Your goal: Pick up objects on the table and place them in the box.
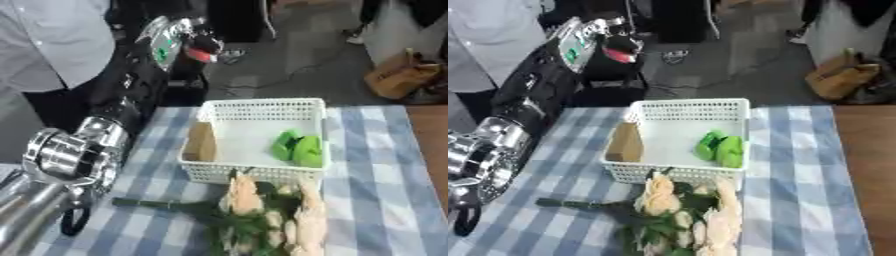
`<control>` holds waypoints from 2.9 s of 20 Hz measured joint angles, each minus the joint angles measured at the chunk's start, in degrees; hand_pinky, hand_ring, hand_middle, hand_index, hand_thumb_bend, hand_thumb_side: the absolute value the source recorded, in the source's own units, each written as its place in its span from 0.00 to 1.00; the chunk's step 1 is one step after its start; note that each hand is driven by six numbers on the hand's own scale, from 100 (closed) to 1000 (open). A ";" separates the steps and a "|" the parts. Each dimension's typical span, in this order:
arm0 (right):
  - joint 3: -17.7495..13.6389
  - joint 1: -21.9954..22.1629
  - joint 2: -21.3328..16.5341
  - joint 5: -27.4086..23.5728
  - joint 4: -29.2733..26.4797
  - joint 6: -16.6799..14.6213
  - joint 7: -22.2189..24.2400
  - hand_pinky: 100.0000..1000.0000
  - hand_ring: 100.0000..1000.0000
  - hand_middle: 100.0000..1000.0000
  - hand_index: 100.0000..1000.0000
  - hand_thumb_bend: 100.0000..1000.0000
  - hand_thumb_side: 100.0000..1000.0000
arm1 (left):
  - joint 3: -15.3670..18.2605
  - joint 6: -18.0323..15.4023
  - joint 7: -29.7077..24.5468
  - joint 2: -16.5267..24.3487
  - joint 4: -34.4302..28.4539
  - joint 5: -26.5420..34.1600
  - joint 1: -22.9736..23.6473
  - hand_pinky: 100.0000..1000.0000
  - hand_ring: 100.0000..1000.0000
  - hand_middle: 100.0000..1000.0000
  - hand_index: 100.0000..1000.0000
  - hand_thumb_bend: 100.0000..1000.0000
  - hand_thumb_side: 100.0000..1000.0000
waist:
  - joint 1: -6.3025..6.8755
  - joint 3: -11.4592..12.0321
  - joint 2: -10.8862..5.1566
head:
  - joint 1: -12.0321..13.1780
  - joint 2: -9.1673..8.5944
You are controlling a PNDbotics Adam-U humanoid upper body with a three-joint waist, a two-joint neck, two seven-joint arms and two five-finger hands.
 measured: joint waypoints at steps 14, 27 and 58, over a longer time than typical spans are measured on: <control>-0.69 0.08 -0.83 -2.61 0.00 -0.02 0.06 0.62 0.69 0.52 0.55 0.00 0.92 | -6.47 -8.62 0.00 -4.00 -6.55 -0.06 4.10 0.00 0.00 0.00 0.16 0.00 0.30 | 0.00 -0.13 -0.54 | -0.36 0.19; -0.71 0.06 -0.83 -3.32 0.00 -0.22 0.31 0.63 0.69 0.52 0.55 0.00 0.92 | -8.68 -9.81 8.48 -4.87 -6.00 -4.96 9.99 0.00 0.00 0.00 0.16 0.00 0.30 | 0.00 0.14 -0.54 | -1.22 -0.33; -0.71 -0.59 -0.85 -5.80 0.00 0.25 1.38 0.62 0.69 0.52 0.55 0.00 0.93 | -9.61 -12.69 9.47 -10.72 -1.91 -13.20 10.83 1.00 1.00 1.00 1.00 0.00 0.69 | -0.01 -1.20 -0.54 | -0.31 -1.33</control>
